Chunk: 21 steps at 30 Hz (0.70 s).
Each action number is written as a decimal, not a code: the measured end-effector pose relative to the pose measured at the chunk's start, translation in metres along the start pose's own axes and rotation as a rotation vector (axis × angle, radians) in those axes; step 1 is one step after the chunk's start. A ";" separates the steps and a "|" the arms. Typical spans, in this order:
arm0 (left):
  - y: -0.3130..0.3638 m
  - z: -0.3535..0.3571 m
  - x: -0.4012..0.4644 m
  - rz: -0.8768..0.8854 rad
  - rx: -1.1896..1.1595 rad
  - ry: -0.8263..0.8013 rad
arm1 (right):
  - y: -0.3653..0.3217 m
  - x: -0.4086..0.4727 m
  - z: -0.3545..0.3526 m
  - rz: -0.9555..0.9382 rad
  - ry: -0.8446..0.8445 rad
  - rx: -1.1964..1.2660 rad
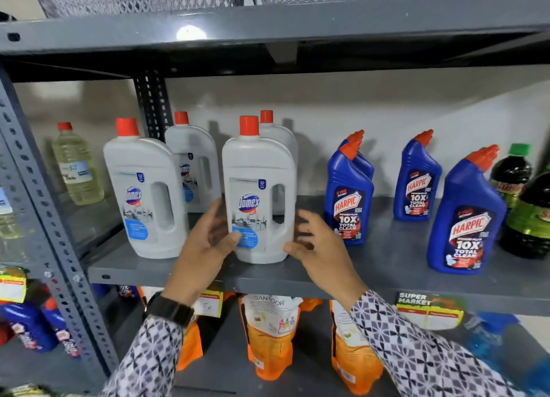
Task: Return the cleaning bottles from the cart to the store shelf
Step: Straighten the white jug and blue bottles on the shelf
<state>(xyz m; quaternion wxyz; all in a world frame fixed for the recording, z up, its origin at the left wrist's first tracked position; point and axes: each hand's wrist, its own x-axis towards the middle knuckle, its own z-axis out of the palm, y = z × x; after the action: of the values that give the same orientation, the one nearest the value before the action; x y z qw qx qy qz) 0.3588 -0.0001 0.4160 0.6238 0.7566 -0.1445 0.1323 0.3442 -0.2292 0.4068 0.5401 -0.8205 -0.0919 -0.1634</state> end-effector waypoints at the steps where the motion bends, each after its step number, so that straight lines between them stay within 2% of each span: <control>1: 0.004 0.004 -0.009 0.004 -0.002 0.145 | 0.000 -0.006 -0.009 -0.016 0.087 -0.004; 3: 0.011 0.017 -0.029 0.010 0.003 0.333 | 0.004 -0.015 -0.032 -0.045 0.317 0.000; 4: 0.015 0.027 -0.038 0.009 0.015 0.334 | 0.008 -0.017 -0.044 -0.048 0.415 -0.001; 6: 0.022 0.055 -0.048 0.011 0.014 0.215 | 0.016 -0.015 -0.066 -0.024 0.508 -0.011; 8: 0.030 0.091 -0.046 0.005 0.032 0.013 | 0.022 -0.004 -0.081 0.032 0.478 -0.028; 11: 0.041 0.146 -0.015 0.031 0.213 -0.210 | 0.030 0.015 -0.094 0.124 0.299 0.085; 15: 0.033 0.178 0.032 -0.107 0.225 -0.203 | 0.043 0.031 -0.095 0.201 0.217 0.141; 21: 0.026 0.183 0.036 -0.040 0.148 -0.269 | 0.045 0.012 -0.110 0.172 0.239 0.061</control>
<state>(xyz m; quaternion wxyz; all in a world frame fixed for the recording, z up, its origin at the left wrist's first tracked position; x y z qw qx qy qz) 0.3857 -0.1860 0.4193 0.5436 0.8142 -0.2018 0.0277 0.3516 -0.3478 0.4128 0.5839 -0.7832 0.0386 -0.2102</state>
